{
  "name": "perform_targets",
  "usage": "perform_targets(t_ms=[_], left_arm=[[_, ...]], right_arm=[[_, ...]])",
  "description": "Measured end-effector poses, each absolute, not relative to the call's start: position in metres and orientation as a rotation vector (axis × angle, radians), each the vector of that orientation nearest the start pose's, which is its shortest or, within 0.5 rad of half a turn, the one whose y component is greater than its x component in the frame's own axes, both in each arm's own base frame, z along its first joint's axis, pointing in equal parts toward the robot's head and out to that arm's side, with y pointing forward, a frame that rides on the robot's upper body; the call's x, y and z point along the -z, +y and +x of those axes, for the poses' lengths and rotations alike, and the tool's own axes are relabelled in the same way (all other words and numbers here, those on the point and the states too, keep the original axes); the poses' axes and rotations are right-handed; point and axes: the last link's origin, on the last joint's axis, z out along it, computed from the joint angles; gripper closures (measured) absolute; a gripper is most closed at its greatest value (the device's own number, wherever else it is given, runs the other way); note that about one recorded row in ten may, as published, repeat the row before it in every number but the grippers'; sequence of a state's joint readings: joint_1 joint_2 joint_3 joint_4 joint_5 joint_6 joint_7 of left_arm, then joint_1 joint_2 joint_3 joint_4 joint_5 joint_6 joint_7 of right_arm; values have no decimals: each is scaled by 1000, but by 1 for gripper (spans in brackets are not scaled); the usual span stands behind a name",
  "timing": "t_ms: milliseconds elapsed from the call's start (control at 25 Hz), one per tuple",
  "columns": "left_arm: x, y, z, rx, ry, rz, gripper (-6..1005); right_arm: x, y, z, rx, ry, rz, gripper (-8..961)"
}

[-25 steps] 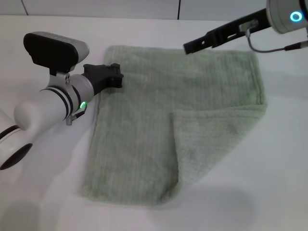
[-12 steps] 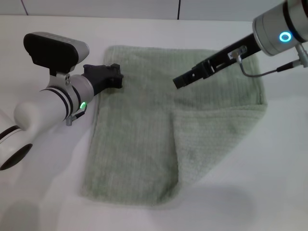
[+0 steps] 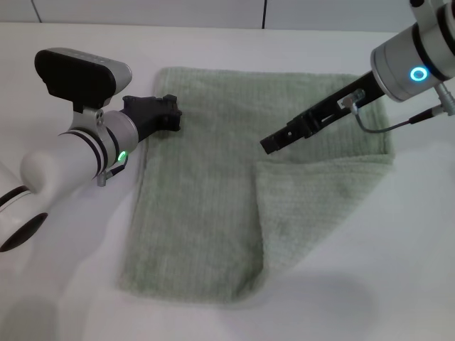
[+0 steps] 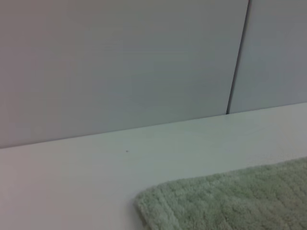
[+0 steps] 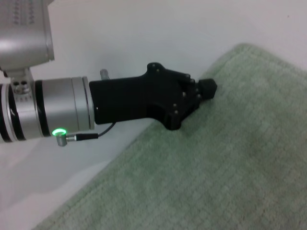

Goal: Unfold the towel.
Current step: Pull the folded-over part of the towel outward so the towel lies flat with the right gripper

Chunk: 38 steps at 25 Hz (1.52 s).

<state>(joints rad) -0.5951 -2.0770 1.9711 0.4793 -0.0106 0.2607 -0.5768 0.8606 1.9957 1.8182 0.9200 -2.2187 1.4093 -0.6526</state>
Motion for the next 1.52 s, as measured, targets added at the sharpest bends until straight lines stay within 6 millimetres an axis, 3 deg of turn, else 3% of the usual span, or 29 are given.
perform_targets(t_ms=[520, 1000, 1520], left_arm=[[91, 397, -266, 328, -842, -2049, 1000], [91, 398, -263, 336, -839, -2051, 1000], [91, 397, -265, 333, -842, -2049, 1000]], right_arm=[[40, 400, 141, 189, 1016, -2812, 194], [68, 404, 141, 261, 934, -2816, 194], [77, 405, 141, 291, 903, -2814, 194]])
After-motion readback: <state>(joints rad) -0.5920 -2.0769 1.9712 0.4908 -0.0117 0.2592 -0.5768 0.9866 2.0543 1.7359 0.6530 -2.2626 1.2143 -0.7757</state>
